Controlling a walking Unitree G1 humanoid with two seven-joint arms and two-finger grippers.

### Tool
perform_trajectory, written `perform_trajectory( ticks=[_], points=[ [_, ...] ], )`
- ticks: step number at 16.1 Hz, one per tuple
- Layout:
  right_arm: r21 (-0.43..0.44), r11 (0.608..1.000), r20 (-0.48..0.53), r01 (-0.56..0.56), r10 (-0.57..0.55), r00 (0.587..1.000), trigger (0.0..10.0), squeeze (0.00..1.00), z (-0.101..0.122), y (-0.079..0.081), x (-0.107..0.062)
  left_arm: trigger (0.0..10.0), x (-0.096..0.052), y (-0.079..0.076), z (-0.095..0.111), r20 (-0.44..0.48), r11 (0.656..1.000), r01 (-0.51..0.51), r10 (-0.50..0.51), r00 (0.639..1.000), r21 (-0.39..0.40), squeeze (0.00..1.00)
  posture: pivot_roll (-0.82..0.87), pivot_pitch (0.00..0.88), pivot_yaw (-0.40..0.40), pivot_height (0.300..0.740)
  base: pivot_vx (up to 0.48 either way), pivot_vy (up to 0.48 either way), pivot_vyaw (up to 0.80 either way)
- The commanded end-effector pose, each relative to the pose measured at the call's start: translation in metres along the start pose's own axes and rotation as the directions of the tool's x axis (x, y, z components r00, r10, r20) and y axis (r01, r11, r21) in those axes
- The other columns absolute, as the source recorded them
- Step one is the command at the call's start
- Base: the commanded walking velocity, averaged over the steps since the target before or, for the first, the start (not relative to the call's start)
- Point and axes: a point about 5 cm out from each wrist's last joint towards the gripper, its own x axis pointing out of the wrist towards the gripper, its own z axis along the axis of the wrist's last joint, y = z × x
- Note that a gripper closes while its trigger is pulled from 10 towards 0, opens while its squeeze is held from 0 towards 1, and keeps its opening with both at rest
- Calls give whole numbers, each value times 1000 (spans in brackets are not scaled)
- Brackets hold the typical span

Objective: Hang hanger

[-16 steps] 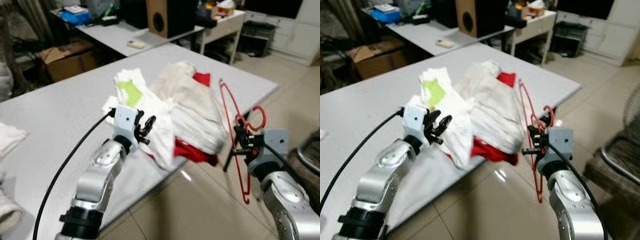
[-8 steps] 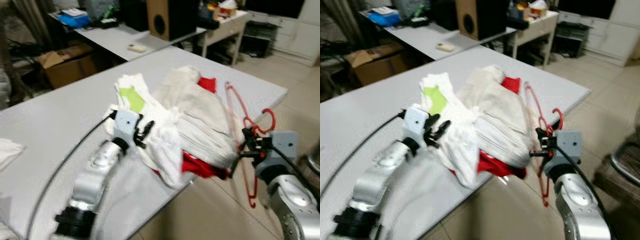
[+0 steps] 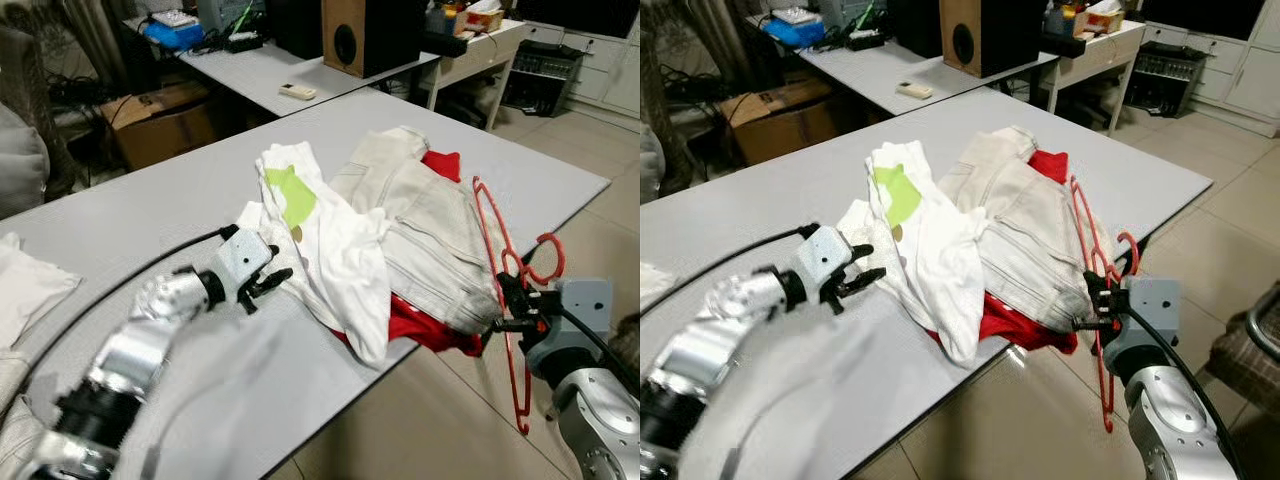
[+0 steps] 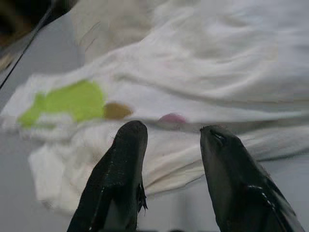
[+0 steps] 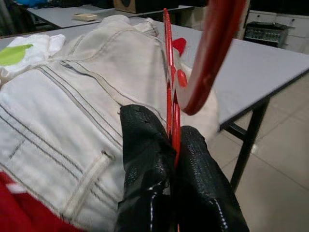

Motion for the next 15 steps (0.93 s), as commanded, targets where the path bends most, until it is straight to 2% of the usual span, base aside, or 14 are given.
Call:
perform_trajectory(
  ticks=[1, 3, 5, 8, 10, 13, 14, 15],
  points=[
    [-2, 1000, 9, -16, 16, 1000, 10000, 0, 3, 2, -2, 10000, 4, -4, 1, -14, 995, 77, -76, 997, 69, 0, -259, 0, 87, 719, 0, 0, 0],
    [9, 1000, 16, -3, 3, 1000, 10000, 0, 2, 0, -4, 10000, 9, -11, 3, 3, 982, 146, -147, 989, 118, 0, -252, 0, 91, 719, 0, 0, 0],
    [6, 1000, 24, -1, 1, 1000, 10000, 0, 5, 2, -4, 10000, 12, -23, 3, 21, 961, 245, -250, 968, 130, 0, -276, 0, 105, 719, 0, 0, 0],
    [1, 1000, 23, -12, 12, 1000, 10000, 0, 5, 5, -9, 10000, 20, -26, 7, 66, 964, 229, -239, 969, 137, 0, -281, 0, 96, 719, 0, 0, 0],
    [-3, 1000, 18, -11, 11, 1000, 10000, 0, 4, 5, -8, 10000, 24, -34, 6, 71, 957, 257, -268, 961, 135, 0, -289, 0, 99, 719, 0, 0, 0],
    [0, 999, 14, -32, 32, 999, 10000, 0, 4, 11, -8, 10000, 27, -38, 14, 137, 959, 262, -275, 952, 108, 0, -284, 0, 88, 719, 0, 0, 0],
    [-2, 999, 10, -38, 38, 999, 10000, 0, 3, 12, -8, 9020, 29, -40, 15, 149, 958, 266, -281, 948, 111, 0, -282, 0, 86, 719, 0, 0, 0],
    [-1, 999, 10, -39, 39, 999, 10000, 0, 3, 13, -8, 5765, 30, -41, 15, 153, 958, 265, -280, 948, 110, 0, -282, 0, 86, 719, 0, 0, 0]
  ],
)
